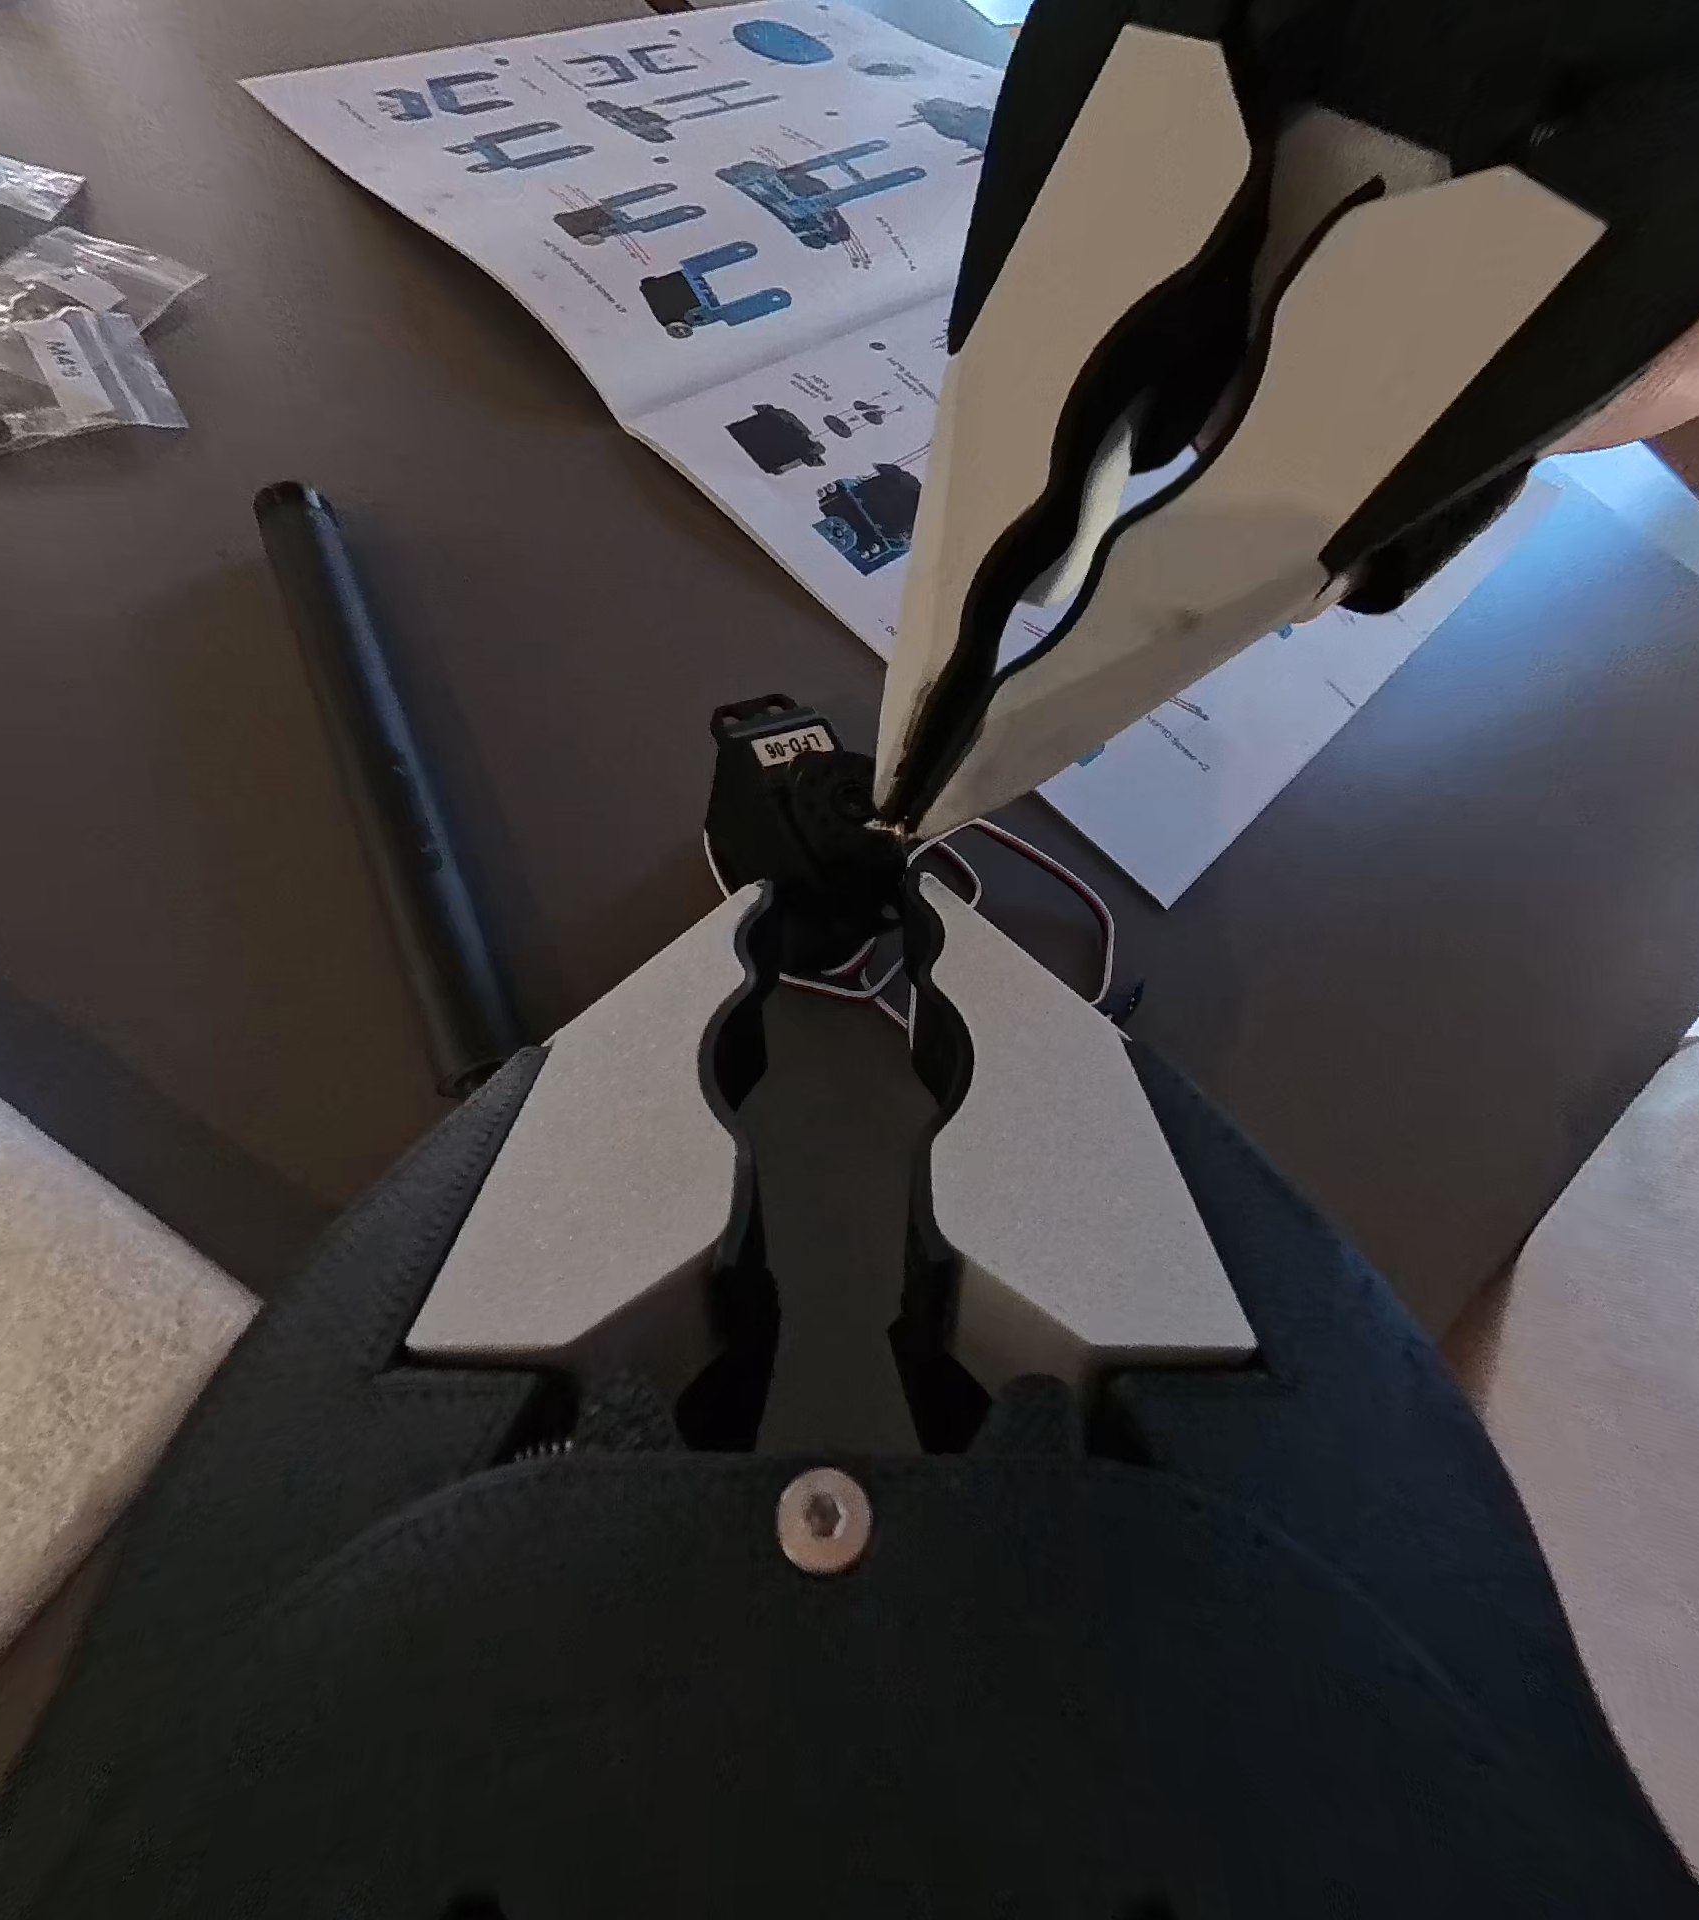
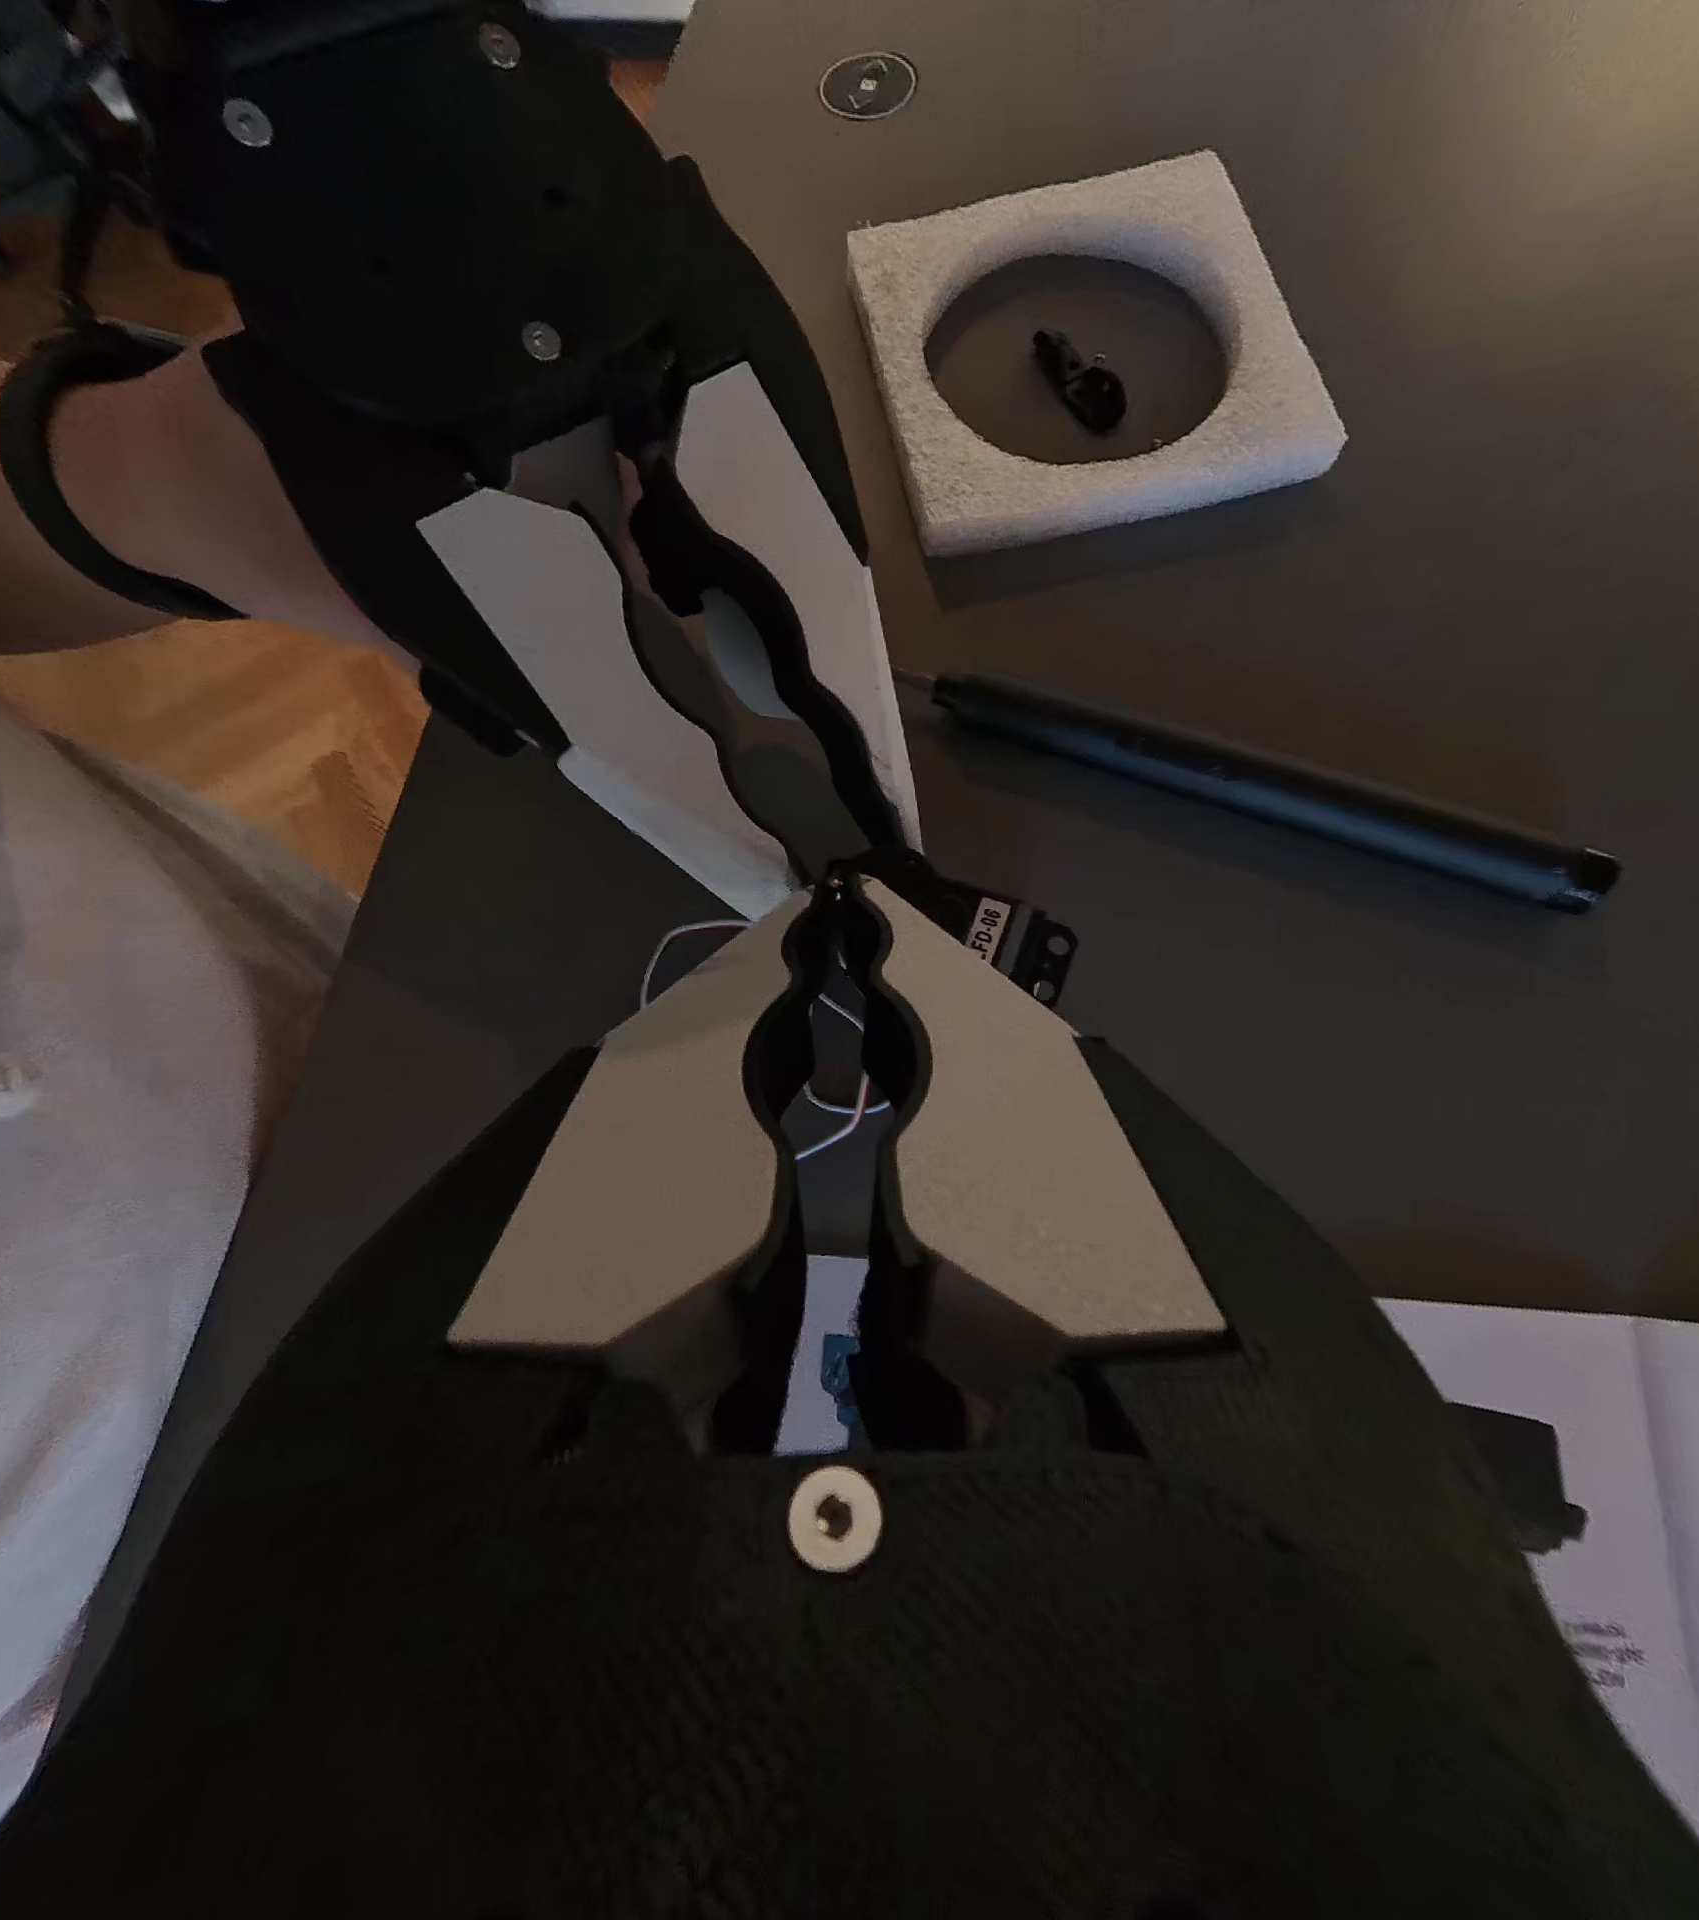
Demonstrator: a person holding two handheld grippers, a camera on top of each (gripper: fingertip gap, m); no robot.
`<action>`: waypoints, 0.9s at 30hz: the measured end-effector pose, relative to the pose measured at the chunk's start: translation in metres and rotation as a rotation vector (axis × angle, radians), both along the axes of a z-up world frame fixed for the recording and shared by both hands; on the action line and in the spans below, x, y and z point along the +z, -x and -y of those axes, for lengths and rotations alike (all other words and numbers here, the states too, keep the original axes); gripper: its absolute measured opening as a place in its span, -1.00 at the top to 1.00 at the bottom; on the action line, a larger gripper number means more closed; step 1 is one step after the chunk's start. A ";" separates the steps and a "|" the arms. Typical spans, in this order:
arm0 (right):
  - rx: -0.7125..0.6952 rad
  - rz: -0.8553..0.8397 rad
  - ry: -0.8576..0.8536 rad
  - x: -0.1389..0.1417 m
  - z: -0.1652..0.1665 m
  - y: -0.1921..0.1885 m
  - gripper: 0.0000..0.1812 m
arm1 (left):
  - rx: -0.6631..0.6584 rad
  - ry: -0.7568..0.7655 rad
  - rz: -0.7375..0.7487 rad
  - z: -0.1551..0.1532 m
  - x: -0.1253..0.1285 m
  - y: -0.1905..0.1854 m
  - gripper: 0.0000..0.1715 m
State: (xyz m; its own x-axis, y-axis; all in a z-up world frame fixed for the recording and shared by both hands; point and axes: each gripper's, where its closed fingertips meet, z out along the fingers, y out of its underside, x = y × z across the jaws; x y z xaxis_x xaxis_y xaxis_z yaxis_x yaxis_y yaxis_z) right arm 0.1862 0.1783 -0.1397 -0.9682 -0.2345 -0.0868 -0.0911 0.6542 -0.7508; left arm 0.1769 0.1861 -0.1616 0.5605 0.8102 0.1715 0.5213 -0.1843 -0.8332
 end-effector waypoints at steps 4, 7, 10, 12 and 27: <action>0.035 0.018 0.077 0.009 0.000 -0.001 1.00 | 0.000 -0.001 0.001 0.000 0.000 0.000 0.75; 0.083 -0.064 0.165 0.017 -0.002 0.002 1.00 | -0.002 -0.021 0.005 -0.001 0.000 0.000 0.74; 0.101 -0.103 0.231 0.025 -0.005 0.006 0.99 | -0.005 -0.066 0.022 -0.002 0.000 -0.001 0.63; 0.112 -0.119 0.262 0.029 -0.006 0.009 1.00 | 0.000 -0.106 0.011 -0.002 0.006 -0.001 0.58; 0.246 -0.054 0.299 0.042 0.012 0.042 0.99 | 0.056 -0.205 -0.052 0.040 0.040 -0.019 0.65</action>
State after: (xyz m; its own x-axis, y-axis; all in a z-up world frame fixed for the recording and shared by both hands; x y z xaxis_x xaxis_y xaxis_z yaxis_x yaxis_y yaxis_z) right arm 0.1441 0.1665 -0.0975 -0.8814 -0.4671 0.0700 -0.2625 0.3612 -0.8948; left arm 0.1956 0.1456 -0.1213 0.5275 0.7916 0.3082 0.4817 0.0201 -0.8761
